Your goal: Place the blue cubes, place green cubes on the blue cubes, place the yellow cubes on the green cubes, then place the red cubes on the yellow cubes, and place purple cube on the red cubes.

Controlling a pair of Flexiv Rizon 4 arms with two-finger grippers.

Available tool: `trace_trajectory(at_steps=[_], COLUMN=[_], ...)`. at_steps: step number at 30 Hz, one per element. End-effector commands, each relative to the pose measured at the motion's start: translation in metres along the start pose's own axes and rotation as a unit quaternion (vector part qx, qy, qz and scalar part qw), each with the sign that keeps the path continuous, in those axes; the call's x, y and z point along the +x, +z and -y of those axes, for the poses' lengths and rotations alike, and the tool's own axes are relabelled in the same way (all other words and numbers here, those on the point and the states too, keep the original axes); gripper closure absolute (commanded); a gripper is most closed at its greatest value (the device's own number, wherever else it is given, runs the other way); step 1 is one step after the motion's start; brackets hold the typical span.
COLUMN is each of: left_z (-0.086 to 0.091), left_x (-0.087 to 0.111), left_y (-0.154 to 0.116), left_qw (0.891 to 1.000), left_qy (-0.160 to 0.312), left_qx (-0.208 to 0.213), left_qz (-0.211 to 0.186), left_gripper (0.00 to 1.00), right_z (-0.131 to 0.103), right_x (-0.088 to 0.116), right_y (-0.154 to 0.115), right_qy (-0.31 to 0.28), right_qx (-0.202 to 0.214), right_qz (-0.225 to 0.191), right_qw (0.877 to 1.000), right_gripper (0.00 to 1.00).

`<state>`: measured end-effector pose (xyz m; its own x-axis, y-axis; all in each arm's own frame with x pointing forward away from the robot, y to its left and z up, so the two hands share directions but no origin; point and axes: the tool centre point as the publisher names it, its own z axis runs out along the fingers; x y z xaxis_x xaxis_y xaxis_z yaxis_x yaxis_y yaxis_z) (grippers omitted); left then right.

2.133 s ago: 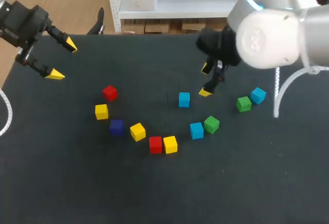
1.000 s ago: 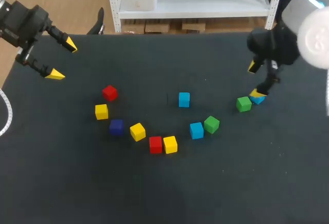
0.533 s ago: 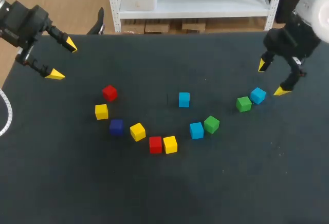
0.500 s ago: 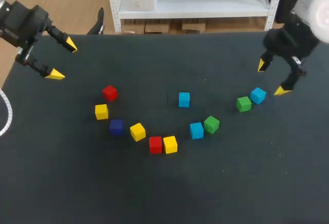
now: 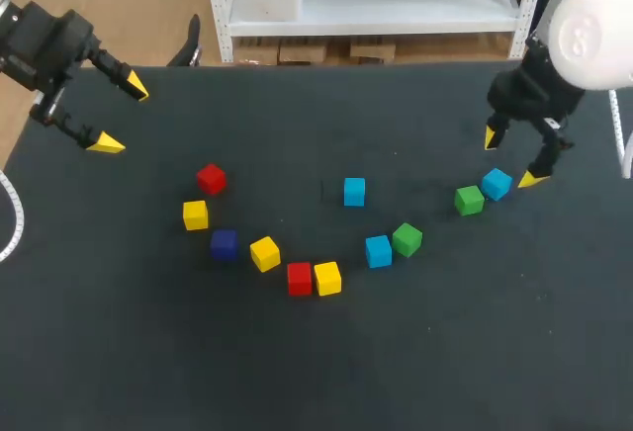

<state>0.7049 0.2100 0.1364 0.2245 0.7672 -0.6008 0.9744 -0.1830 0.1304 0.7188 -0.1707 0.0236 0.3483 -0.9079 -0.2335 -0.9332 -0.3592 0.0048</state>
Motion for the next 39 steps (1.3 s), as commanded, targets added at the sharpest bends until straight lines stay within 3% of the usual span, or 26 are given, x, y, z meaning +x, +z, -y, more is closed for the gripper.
trace_trajectory(at_steps=[1, 6, 11, 19, 20, 21, 22, 25, 28, 33, 39], left_z=[0.001, 0.001, 0.001, 0.001, 0.001, 0.001, 0.001, 0.001, 0.001, 0.001, 0.001], left_x=[0.001, 0.001, 0.001, 0.001, 0.001, 0.001, 0.001, 0.001, 0.001, 0.001, 0.001], left_y=[0.0, 0.0, 0.0, 0.0, 0.0, 0.0, 0.0, 0.0, 0.0, 0.0, 0.0], left_qw=[1.0, 1.0, 1.0, 1.0, 1.0, 1.0, 1.0, 1.0, 1.0, 1.0, 1.0], left_qy=[0.001, 0.001, 0.001, 0.001, 0.001, 0.001, 0.001, 0.001, 0.001, 0.001, 0.001], left_qx=[-0.001, -0.001, -0.001, -0.001, -0.001, -0.001, -0.001, -0.001, -0.001, -0.001, -0.001], left_qz=[0.0, 0.0, 0.0, 0.0, 0.0, 0.0, 0.0, 0.0, 0.0, 0.0, 0.0], left_gripper=[0.0, 0.0, 0.0, 0.0, 0.0, 0.0, 0.0, 0.0, 0.0, 0.0, 0.0], right_z=[0.005, 0.009, 0.013, 0.01, 0.01, 0.01, 0.009, 0.008, 0.008, 0.011, 0.011], right_x=[0.007, 0.009, 0.009, 0.01, 0.009, 0.009, 0.009, 0.009, 0.009, 0.007, 0.004], right_y=[0.008, 0.013, 0.013, 0.014, 0.015, 0.016, 0.017, 0.02, 0.021, 0.023, 0.029], right_qy=[-0.008, -0.041, -0.092, -0.135, -0.136, -0.138, -0.14, -0.144, -0.15, -0.167, -0.19], right_qx=[-0.002, 0.0, 0.007, 0.002, 0.002, 0.001, 0.0, -0.001, -0.003, -0.008, -0.021], right_qz=[0.007, 0.0, -0.021, -0.025, -0.025, -0.023, -0.022, -0.022, -0.018, -0.014, -0.013], right_qw=[1.0, 0.999, 0.996, 0.991, 0.99, 0.99, 0.99, 0.989, 0.988, 0.986, 0.981], right_gripper=[0.09, 0.26, 0.19, 0.32, 0.46, 0.5, 0.5, 0.36, 0.35, 0.36, 0.51])
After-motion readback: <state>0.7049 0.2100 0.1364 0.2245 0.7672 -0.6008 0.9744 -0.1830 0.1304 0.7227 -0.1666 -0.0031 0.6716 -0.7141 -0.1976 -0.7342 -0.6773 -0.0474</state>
